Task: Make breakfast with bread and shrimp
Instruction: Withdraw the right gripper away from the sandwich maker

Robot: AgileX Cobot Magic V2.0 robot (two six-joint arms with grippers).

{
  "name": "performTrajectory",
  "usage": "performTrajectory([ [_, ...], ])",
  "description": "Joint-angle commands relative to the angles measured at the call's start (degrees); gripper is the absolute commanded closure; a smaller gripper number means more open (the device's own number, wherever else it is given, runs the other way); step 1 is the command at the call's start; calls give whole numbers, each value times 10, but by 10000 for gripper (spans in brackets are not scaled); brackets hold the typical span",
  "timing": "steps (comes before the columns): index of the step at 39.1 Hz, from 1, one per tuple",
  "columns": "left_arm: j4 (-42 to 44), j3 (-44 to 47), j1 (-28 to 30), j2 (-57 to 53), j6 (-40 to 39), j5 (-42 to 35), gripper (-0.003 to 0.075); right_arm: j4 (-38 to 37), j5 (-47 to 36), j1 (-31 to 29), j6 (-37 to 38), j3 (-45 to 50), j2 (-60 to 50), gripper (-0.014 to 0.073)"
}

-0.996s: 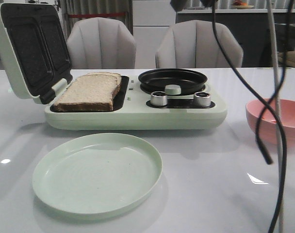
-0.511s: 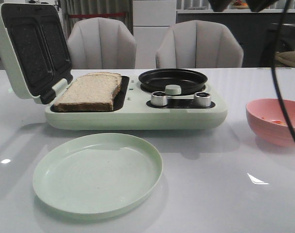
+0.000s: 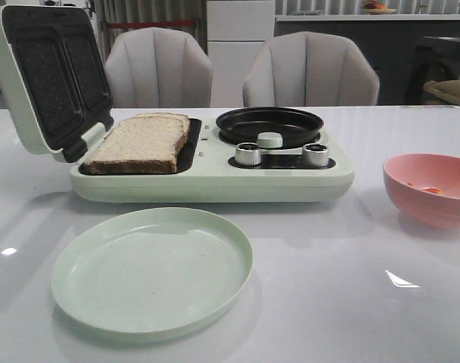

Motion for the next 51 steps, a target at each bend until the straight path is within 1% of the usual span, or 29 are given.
performTrajectory([
  [1,7,-14,-3,7,-5,-38,209,10,-52,-3,0,22,-53,53],
  [7,7,-14,-3,7,-5,-39,209,29,-52,-3,0,72,-143,53],
  [13,7,-14,-3,7,-5,-43,209,40,-49,-3,0,112,-200,53],
  [27,-6,-14,-3,7,-5,-43,209,40,-37,-3,0,124,-207,53],
  [31,10,-15,-3,7,-5,-43,209,40,-37,-3,0,124,-207,53],
  [37,12,-68,-3,39,-5,-11,209,40,-37,-3,0,124,-207,53],
  [43,14,-147,-3,127,-5,20,209,40,-37,-3,0,124,-207,53],
  [49,38,-211,-3,226,-8,22,209,40,-37,-3,0,124,-207,53],
  [51,54,-234,-3,259,-43,22,209,40,-37,-3,0,124,-207,53],
])
